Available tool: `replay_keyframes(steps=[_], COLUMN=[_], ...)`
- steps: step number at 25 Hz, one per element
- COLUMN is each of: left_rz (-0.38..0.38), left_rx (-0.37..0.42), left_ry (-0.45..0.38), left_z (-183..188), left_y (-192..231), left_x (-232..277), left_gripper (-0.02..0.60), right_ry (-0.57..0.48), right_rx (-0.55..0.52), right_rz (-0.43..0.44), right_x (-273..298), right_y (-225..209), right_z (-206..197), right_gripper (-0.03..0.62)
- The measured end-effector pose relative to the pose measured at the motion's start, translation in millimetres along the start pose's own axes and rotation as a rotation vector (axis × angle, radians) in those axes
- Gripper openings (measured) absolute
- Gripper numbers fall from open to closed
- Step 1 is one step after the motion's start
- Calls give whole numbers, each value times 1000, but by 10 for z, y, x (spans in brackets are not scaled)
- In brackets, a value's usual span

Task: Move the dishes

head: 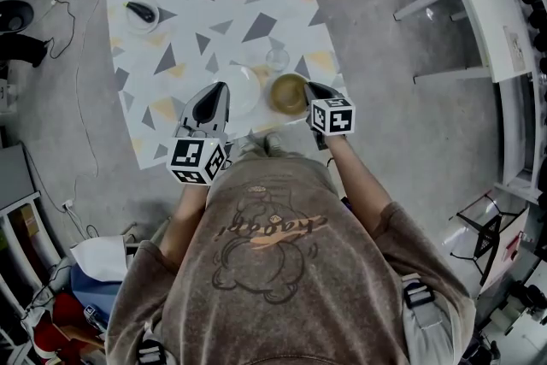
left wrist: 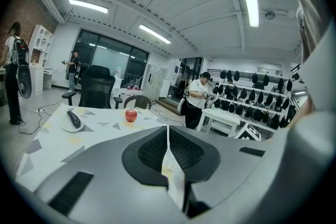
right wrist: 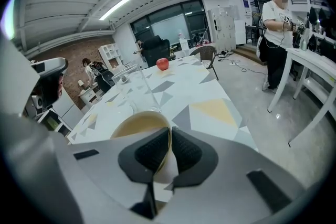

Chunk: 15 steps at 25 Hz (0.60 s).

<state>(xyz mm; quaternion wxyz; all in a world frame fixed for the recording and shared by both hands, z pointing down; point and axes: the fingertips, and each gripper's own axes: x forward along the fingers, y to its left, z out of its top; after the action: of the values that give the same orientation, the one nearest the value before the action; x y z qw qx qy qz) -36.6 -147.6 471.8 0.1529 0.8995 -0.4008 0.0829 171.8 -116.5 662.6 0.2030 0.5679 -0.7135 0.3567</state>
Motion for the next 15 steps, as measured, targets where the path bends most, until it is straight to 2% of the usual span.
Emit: replay_keyframes(steps=[4,8,15], left_rz=[1,-6,-26], left_rx=[-2,-17,-10], left_ry=[4,3,-7], left_z=[-12,-21,3], left_y=[18,19,-28], left_x=[5,15,51], left_gripper=[28,28,28], right_ry=[-10,-23,-107], right_rx=[-12,-27,-76], right_rz=[-6,-7,11], right_x=[8,-12,-159], right_y=[13,36,131], right_z=[23,62,302], right_gripper=[43,97,161])
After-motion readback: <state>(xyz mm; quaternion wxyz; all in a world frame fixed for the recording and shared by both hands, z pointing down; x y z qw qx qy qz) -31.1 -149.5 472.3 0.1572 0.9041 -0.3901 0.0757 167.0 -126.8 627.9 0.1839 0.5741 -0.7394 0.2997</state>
